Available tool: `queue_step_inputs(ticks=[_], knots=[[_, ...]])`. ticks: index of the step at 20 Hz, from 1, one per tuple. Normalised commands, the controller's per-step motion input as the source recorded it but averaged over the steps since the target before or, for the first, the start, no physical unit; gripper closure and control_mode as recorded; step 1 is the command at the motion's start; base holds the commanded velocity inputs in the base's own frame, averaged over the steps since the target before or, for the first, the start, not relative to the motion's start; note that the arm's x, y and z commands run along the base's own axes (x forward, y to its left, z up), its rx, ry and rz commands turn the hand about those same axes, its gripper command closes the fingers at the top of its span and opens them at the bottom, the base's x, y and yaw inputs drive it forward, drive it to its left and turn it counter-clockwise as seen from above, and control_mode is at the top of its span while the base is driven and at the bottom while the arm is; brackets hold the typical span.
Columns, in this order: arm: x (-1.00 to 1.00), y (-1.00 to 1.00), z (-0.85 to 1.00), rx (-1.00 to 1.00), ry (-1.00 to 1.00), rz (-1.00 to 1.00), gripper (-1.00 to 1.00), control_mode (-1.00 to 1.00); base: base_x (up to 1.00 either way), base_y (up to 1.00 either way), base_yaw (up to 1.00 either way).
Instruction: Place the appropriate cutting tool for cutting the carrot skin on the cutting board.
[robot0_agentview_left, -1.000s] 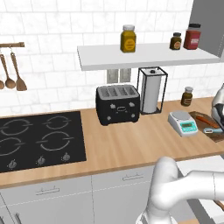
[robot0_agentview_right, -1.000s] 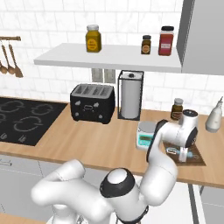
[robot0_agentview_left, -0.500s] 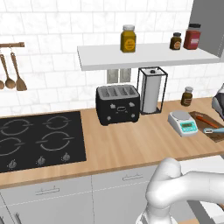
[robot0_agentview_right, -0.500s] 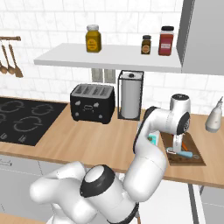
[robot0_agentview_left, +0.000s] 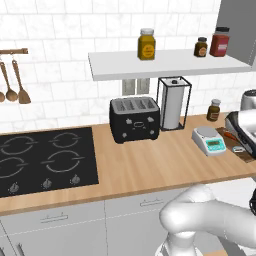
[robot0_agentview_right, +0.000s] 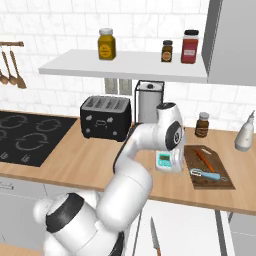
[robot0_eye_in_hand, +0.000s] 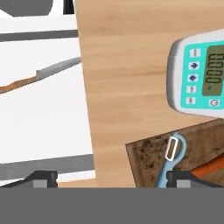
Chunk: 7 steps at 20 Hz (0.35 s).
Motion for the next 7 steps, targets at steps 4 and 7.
queue_step_inputs(ticks=[4, 7], knots=[[-0.22, 1.00, -0.02, -0.25, -0.04, 0.24, -1.00, -1.00, 0.00, 0.00, 0.00], [0.00, 1.00, -0.02, -0.25, 0.00, 0.13, -1.00, -1.00, 0.00, 0.00, 0.00]])
